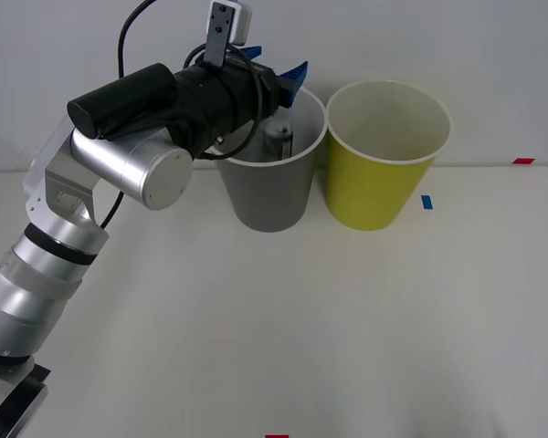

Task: Put cans in the gray bin and PET bottles in the light green bin.

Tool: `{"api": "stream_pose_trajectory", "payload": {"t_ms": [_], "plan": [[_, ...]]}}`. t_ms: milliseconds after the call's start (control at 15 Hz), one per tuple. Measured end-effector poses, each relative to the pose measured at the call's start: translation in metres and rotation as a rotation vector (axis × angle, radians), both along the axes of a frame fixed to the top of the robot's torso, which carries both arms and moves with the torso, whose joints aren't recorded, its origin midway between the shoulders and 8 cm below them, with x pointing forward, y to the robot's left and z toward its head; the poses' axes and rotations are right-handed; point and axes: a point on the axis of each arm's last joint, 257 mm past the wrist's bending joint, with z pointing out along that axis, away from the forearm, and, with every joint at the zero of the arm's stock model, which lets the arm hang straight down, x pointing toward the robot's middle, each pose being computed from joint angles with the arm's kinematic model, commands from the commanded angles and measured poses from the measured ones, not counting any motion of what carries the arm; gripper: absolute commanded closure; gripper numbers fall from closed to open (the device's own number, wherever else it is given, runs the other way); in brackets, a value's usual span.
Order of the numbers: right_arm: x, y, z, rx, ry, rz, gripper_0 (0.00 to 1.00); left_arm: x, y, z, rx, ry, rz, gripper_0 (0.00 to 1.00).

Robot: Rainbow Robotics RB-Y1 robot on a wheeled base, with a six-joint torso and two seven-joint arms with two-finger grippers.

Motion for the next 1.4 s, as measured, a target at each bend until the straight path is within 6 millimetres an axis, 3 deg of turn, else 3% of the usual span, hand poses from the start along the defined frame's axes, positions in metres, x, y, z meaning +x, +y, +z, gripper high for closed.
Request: {"api": "stream_pose_trajectory", "payload": {"t_ms": [400,600,1000,1400], "plan": [[0.0,0.0,0.0,0.0,0.0,0.0,0.0,-0.017,0.021,0.014,0.018,-0.013,-0.035,0.0],[0.0,0.0,0.0,0.0,0.0,0.0,0.0,-0.039,0.035,0.004,0.045,-0.03,-0.036,0.0],[0.0,0.0,0.0,0.0,0.0,0.0,0.0,-0.085,0.077,-0.036,0.078,-0.009,0.002,0.0],[0.0,0.0,0.0,0.0,0.0,0.0,0.0,-0.147,0.104,-0.102,0.127,0.076,0.043,0.0]]}}
